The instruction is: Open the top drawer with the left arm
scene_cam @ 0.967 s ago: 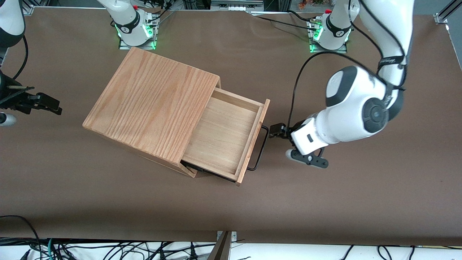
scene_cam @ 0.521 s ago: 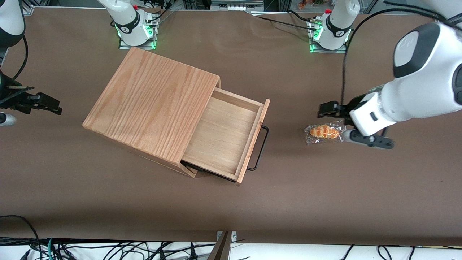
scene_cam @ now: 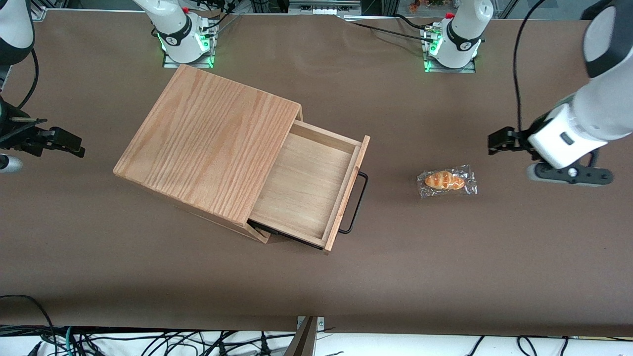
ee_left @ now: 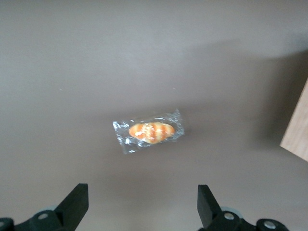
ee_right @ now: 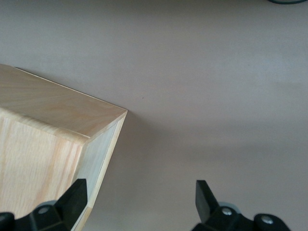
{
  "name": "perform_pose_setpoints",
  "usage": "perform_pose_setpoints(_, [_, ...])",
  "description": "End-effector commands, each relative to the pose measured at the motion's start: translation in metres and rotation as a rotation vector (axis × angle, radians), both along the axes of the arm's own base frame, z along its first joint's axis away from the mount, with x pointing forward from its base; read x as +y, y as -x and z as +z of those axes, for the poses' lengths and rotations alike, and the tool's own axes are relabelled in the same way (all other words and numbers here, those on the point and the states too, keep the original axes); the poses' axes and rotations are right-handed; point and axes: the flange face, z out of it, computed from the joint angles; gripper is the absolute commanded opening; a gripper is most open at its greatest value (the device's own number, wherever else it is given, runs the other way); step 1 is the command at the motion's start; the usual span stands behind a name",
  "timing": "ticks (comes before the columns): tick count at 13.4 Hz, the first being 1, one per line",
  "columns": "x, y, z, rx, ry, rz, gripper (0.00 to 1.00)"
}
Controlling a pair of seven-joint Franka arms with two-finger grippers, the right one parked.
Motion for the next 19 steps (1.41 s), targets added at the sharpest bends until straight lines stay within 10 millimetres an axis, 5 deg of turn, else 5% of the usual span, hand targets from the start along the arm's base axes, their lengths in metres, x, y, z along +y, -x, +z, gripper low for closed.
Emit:
perform_pose_setpoints(1, [0.016,0.045,0.001,-0.033,-0.020,-0.057,1.00])
perform_pose_setpoints(3, [0.018,0.061,-0.001,-0.020,-0.034,-0.065,1.00])
perform_pose_setpoints(6, [0.030,0.060,-0.004,-0.016,-0.021,-0.136,1.00])
perform_pose_setpoints(19, [0.029,0.070,-0.009,-0.044,-0.031,-0.045,1.00])
